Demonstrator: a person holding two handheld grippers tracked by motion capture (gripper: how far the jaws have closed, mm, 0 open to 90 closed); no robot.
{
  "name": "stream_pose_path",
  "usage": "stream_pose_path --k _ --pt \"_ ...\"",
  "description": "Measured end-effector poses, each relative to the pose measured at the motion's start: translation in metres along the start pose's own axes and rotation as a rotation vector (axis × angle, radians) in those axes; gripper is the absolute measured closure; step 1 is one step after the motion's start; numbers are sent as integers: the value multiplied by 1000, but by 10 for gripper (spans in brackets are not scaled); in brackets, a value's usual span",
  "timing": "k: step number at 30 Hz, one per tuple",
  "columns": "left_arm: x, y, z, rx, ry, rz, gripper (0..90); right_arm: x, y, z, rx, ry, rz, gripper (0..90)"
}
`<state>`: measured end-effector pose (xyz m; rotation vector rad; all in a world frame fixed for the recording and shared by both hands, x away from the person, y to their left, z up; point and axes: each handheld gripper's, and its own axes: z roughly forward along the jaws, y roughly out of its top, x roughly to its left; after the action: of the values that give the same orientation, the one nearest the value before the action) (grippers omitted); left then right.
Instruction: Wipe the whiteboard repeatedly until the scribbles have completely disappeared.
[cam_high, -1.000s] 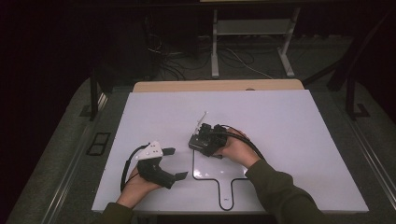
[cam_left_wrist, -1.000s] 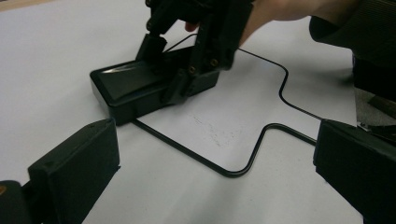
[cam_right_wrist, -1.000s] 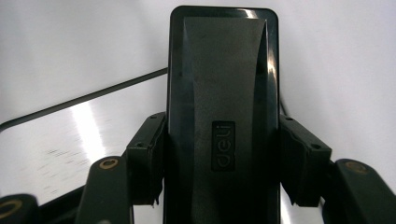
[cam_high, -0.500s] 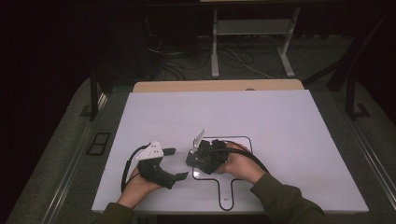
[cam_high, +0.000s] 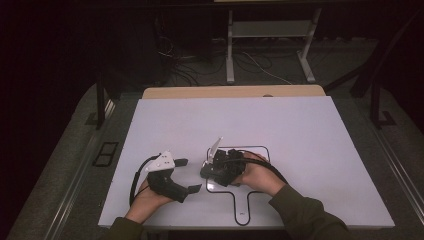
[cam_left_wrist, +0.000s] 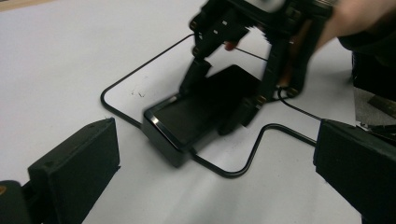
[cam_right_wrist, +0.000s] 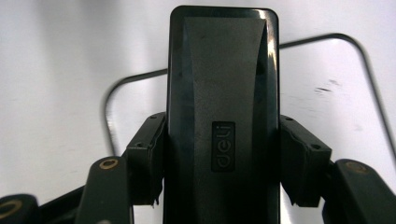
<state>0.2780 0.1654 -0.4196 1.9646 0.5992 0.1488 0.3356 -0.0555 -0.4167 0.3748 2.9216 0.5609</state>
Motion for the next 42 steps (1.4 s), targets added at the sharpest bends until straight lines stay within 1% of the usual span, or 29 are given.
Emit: stream_pose_path --k 1,2,4,6,12,17,19,22,24,26,28,30,31,32,34,37,40,42 --pt "0 0 0 2 0 0 0 -4 0 0 1 -4 9 389" --pt "1 0 0 2 -3 9 0 -8 0 1 1 -5 17 389" --pt "1 0 0 1 -3 9 0 -15 -1 1 4 -10 32 389" --pt "1 0 0 2 -1 9 0 -22 0 2 1 -6 66 389" --pt "1 0 0 1 -2 11 0 -43 2 6 3 -23 108 389" --pt "1 0 0 -1 -2 11 0 -60 3 8 9 -53 143 389" --pt "1 0 0 0 -3 11 0 -66 3 9 7 -54 164 389" --pt "1 0 0 0 -2 13 0 -74 4 10 21 -84 176 389" --pt "1 0 0 0 -4 9 0 -80 4 11 22 -89 188 389" --pt "1 0 0 0 -5 9 0 -84 4 11 20 -84 205 389" --pt "1 0 0 0 -5 7 0 -86 4 12 26 -85 204 389" --pt "1 0 1 1 -5 8 0 -86 5 12 33 -96 189 389" --pt "2 0 1 1 -6 9 0 -84 7 12 28 -88 203 389" --pt "1 0 1 2 -5 9 0 -84 7 12 31 -93 188 388" --pt "1 0 1 1 -5 8 0 -81 8 12 27 -79 194 389" --pt "2 0 0 -1 -3 10 0 -74 11 12 29 -64 180 389" --pt "2 0 0 -2 -4 12 0 -67 13 12 38 -64 150 388" --pt "2 0 0 -1 -4 13 0 -66 14 12 45 -68 148 389"
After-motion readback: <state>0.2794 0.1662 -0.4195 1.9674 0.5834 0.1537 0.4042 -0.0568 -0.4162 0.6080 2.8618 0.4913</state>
